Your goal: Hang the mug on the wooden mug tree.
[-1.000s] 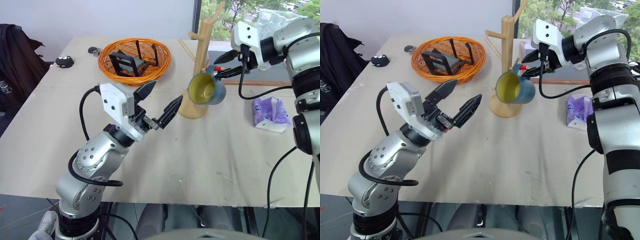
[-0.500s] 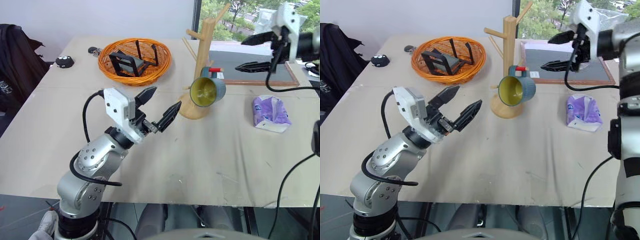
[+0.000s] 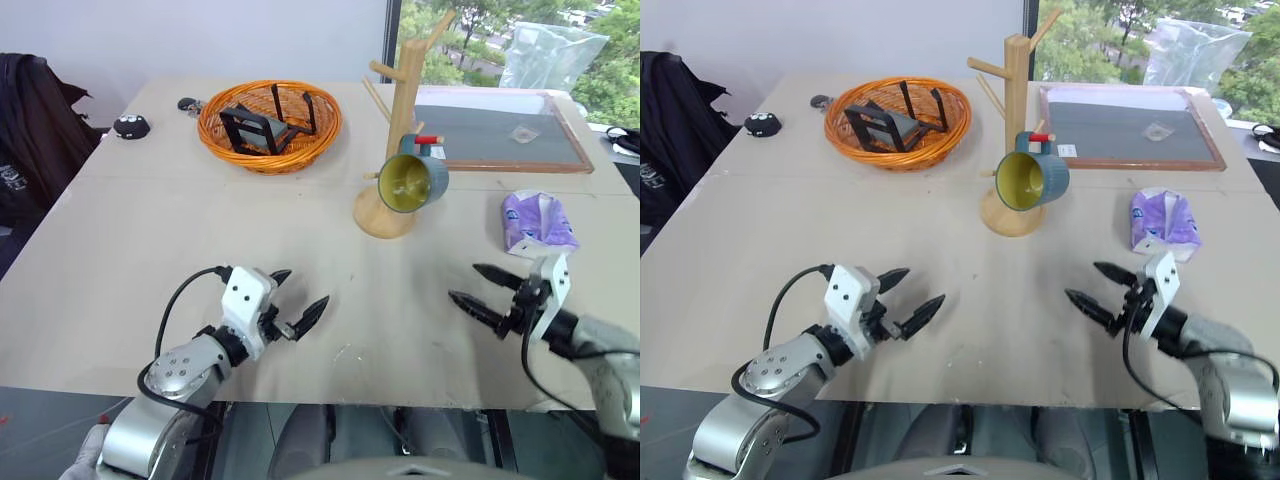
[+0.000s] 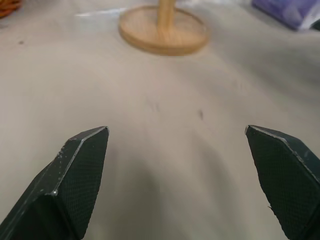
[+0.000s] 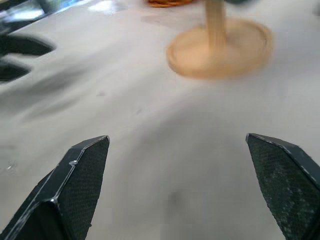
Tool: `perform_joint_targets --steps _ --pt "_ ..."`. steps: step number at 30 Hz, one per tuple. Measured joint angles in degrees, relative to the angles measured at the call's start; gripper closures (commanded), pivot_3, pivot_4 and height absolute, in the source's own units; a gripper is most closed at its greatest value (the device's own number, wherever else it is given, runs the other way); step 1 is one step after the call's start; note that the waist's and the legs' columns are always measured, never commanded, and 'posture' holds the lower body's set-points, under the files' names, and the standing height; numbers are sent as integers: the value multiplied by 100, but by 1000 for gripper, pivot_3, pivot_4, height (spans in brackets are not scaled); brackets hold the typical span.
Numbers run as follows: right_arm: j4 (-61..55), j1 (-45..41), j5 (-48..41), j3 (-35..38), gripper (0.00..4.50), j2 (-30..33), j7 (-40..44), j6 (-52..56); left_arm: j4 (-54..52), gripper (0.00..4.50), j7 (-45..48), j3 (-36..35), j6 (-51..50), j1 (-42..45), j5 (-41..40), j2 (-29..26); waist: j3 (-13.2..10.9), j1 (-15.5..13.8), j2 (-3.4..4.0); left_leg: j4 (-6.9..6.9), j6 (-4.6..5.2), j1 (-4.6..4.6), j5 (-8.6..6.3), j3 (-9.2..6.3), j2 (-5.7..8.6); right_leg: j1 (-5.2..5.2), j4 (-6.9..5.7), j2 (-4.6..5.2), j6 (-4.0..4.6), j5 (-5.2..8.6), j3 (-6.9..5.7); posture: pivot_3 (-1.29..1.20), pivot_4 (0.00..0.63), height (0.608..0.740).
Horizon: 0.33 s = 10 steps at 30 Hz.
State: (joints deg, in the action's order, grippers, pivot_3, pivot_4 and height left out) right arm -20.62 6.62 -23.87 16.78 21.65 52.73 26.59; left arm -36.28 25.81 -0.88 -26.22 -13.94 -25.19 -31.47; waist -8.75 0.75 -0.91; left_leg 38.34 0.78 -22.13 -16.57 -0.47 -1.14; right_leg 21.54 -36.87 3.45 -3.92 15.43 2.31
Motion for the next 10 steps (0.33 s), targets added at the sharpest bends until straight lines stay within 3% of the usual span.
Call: perform_joint_targets --steps 4,10 --pt "-74 940 363 43 66 -790 -830 -1279 418 0 155 71 213 -230 301 31 12 -6 -10 -6 1 38 -1 1 -4 -29 3 -7 2 3 3 0 150 737" --pt "-109 1533 362 -94 66 -564 -766 -1731 525 0 383 47 483 -301 366 100 11 6 -10 -7 0 37 -1 3 -9 -29 4 -8 3 3 6 0 150 737"
